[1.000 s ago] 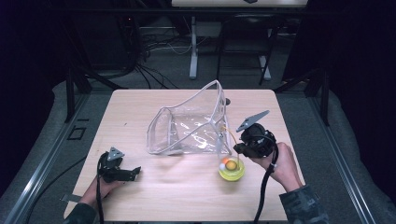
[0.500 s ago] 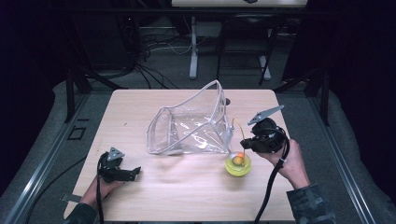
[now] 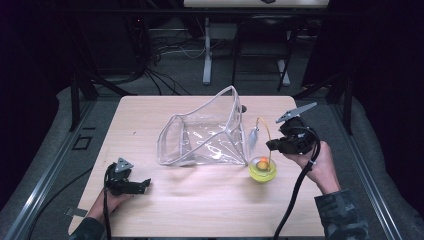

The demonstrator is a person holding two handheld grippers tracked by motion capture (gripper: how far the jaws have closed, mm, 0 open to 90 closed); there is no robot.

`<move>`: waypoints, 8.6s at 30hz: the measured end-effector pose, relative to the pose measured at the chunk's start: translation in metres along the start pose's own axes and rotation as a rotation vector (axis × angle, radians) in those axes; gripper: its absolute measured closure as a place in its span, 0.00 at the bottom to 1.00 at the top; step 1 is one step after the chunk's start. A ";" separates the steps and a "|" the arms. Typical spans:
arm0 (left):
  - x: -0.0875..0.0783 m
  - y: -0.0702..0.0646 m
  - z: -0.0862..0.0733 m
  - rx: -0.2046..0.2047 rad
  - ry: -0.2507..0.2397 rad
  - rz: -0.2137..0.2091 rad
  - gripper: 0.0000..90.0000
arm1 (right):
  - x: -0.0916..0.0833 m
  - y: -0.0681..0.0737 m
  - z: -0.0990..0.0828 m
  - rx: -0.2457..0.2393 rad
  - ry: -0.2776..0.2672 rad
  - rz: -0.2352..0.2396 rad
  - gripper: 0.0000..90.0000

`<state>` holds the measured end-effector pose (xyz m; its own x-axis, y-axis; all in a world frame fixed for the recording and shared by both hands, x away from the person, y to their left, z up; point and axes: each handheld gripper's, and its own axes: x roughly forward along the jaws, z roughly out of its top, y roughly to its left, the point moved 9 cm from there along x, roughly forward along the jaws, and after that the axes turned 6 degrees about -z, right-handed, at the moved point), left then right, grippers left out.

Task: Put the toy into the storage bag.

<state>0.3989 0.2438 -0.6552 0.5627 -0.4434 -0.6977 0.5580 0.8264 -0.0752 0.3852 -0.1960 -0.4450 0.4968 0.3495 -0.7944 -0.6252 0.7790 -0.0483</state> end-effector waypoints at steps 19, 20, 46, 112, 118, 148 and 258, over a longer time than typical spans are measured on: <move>0.000 0.000 0.000 0.000 0.000 0.000 0.00 | 0.011 -0.026 0.017 0.027 0.025 -0.050 0.98; 0.000 0.000 0.000 0.000 0.000 0.000 0.00 | 0.012 -0.026 0.018 0.014 0.035 -0.054 0.98; 0.001 0.000 0.001 -0.037 -0.006 0.035 0.00 | 0.015 -0.057 0.050 0.004 0.169 -0.082 0.98; 0.003 0.001 0.003 -0.032 0.004 0.029 0.00 | -0.054 -0.047 0.169 -0.085 0.197 -0.155 0.98; 0.003 0.001 0.003 -0.031 0.004 0.029 0.00 | -0.063 -0.041 0.181 -0.096 0.171 -0.153 0.98; 0.003 0.001 0.003 -0.032 0.004 0.028 0.00 | -0.067 0.024 0.241 -0.213 0.082 -0.098 0.98; 0.006 0.001 0.006 -0.044 -0.003 0.039 0.00 | 0.030 0.009 0.123 -0.028 0.012 -0.089 0.17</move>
<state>0.4069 0.2401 -0.6554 0.5854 -0.4114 -0.6986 0.5083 0.8576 -0.0791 0.4686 -0.1144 -0.3946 0.5440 0.2733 -0.7933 -0.5958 0.7916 -0.1358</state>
